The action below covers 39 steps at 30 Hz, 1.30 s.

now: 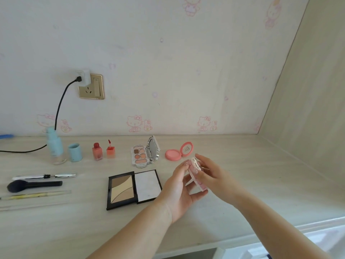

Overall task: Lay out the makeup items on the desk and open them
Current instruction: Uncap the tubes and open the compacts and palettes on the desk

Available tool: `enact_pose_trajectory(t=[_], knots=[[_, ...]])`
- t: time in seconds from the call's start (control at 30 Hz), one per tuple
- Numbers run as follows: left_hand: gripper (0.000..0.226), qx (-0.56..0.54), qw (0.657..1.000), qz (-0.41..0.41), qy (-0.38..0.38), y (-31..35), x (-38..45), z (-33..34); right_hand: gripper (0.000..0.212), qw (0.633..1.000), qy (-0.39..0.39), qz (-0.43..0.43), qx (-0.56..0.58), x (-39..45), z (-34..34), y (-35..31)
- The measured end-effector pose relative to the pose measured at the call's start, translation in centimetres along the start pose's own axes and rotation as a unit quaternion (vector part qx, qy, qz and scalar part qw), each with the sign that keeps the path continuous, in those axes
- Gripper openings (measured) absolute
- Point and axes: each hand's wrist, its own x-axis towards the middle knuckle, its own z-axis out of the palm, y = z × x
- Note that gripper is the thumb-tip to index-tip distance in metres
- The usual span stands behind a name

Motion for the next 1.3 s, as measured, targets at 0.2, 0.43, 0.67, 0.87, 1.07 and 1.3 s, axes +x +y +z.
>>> enact_pose_trajectory(t=[0.2,0.43,0.67,0.87,1.07,1.3], knots=[[0.034,0.008,0.999,0.034,0.015,-0.3,0.1,0.6,0.019,0.995,0.035,-0.040,-0.090,-0.1,1.0,0.0],[0.031,-0.060,0.996,0.041,0.061,-0.7,0.7,0.5,0.026,0.995,0.097,0.009,0.031,0.6,1.3,-0.3],[0.024,-0.135,0.988,0.052,0.047,-1.0,0.6,0.0,0.030,0.867,0.220,0.172,0.412,1.7,0.2,0.3],[0.024,-0.070,0.992,0.055,0.086,-0.3,0.6,0.0,0.022,0.793,0.290,0.186,0.502,2.3,0.6,1.7],[0.028,-0.013,0.988,0.033,0.150,0.1,0.8,-0.4,0.019,0.757,0.307,0.192,0.544,3.3,1.4,2.5],[0.041,0.123,0.973,0.040,0.189,0.9,1.6,-1.1,0.032,0.754,0.313,0.205,0.540,4.2,1.8,3.1]])
